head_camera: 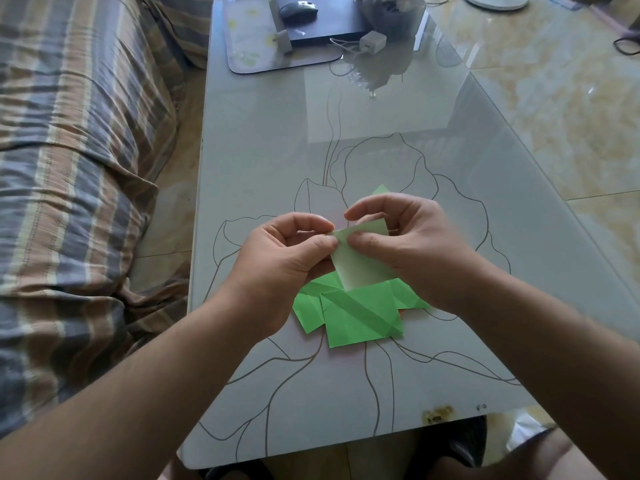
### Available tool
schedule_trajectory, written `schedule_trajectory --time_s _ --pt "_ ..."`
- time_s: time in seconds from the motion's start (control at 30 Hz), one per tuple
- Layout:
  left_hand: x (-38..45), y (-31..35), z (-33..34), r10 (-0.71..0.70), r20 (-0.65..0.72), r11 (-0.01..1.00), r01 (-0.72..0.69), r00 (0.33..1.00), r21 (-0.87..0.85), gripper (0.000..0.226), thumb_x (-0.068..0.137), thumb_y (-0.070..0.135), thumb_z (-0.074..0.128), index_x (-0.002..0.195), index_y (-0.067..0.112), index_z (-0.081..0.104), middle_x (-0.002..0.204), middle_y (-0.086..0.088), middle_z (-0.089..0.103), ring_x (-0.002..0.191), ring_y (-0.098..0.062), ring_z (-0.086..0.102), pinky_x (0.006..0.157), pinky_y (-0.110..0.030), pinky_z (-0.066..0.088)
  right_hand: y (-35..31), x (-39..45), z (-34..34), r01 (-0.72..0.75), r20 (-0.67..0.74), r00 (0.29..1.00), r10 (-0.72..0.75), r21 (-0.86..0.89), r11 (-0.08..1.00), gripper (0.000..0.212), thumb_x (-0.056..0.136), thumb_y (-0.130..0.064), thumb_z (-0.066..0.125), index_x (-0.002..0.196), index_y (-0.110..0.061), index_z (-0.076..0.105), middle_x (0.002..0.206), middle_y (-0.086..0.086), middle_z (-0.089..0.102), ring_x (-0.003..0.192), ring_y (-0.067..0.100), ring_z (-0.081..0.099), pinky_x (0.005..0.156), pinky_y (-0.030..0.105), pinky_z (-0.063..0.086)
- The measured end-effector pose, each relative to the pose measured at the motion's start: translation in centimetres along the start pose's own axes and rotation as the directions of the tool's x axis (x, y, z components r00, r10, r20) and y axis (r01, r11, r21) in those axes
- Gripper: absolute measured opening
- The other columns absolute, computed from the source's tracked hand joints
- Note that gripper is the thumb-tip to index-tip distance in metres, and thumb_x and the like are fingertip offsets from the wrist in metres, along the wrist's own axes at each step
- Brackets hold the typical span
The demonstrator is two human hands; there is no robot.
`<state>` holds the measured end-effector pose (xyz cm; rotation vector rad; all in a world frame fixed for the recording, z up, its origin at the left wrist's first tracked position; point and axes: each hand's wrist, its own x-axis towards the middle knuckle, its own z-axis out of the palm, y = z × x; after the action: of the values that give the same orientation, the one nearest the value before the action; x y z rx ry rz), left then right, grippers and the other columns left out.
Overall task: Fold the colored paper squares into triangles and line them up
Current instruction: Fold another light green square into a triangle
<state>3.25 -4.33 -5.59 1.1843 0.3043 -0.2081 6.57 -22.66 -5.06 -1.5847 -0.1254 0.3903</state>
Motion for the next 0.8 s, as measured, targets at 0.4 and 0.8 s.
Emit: schedule_trajectory --time_s 0.4,0.8 --pt "0.03 -0.06 -0.06 -0.038 0.007 0.999 0.038 0.999 0.026 0.022 0.071 0.016 0.077 0.090 0.009 0.071 0.089 -0.014 0.076 0.081 -0.025 0.075 0.074 -0.034 0.062 0.09 -0.02 -0.05 0.017 -0.018 1.000 -0.017 -0.028 0.999 0.013 0.088 -0.004 0.079 0.093 -0.015 0.076 0.089 0.010 0.075 0.078 0.022 0.071 0.073 0.045 0.061" --pt "-0.19 0.23 0.22 -0.061 0.006 0.998 0.061 0.998 0.004 0.013 0.078 0.010 0.073 0.090 0.005 0.072 0.086 -0.013 0.075 0.077 -0.022 0.074 0.070 -0.029 0.060 0.16 0.00 0.15 0.051 -0.010 0.999 -0.052 -0.032 0.998 0.007 0.088 -0.007 0.080 0.088 -0.013 0.075 0.087 0.006 0.072 0.075 0.022 0.068 0.070 0.045 0.059"
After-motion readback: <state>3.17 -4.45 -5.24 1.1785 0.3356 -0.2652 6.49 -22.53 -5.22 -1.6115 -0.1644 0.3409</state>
